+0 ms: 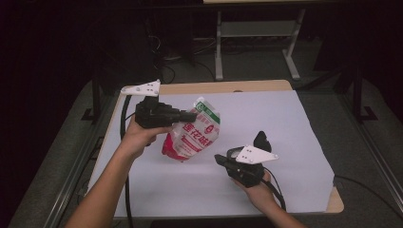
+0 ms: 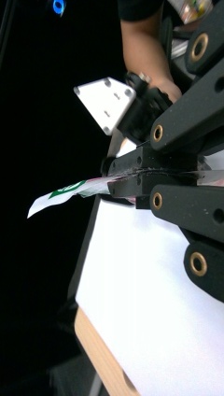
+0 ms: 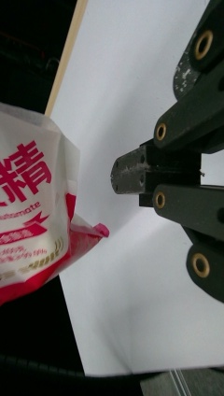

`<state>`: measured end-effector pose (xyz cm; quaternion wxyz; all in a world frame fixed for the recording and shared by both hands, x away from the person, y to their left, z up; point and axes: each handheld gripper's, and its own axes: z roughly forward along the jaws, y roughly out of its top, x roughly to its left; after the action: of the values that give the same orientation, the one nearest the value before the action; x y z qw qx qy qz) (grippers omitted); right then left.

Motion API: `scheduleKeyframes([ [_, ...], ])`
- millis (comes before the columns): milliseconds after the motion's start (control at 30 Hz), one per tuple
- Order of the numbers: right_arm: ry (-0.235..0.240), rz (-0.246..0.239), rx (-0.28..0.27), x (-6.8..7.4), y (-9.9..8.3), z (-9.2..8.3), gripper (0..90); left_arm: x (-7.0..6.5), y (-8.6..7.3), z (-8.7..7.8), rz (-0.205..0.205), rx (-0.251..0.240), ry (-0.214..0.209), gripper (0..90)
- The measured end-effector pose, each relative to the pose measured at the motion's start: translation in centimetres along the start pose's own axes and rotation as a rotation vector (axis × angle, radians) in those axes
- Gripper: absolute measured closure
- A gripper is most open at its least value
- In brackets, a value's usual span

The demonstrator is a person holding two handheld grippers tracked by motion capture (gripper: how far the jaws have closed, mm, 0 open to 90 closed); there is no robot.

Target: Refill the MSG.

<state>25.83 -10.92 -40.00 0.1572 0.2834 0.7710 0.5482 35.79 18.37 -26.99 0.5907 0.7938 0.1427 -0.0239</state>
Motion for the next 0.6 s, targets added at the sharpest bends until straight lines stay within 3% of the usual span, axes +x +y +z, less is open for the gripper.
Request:
scheduleKeyframes([
  [200, 0.017, 0.006, 0.004, -0.6, -0.1, -0.4, 90.0, 1.0, -1.7, -0.9, -0.03, 0.004, 0.048, 90.0],
  [233, 0.016, 0.003, 0.004, -0.6, -0.1, -0.3, 89.9, 1.7, -2.5, -1.2, -0.041, 0.023, 0.083, 90.0],
  [467, 0.015, 0.003, 0.018, -0.7, -0.3, 0.0, 90.0, 3.4, -4.6, -1.8, -0.091, 0.029, 0.134, 90.0],
  [600, 0.013, 0.001, 0.018, -0.7, -0.3, 0.0, 89.9, 3.8, -5.1, -2.4, -0.11, -0.004, 0.133, 90.0],
])
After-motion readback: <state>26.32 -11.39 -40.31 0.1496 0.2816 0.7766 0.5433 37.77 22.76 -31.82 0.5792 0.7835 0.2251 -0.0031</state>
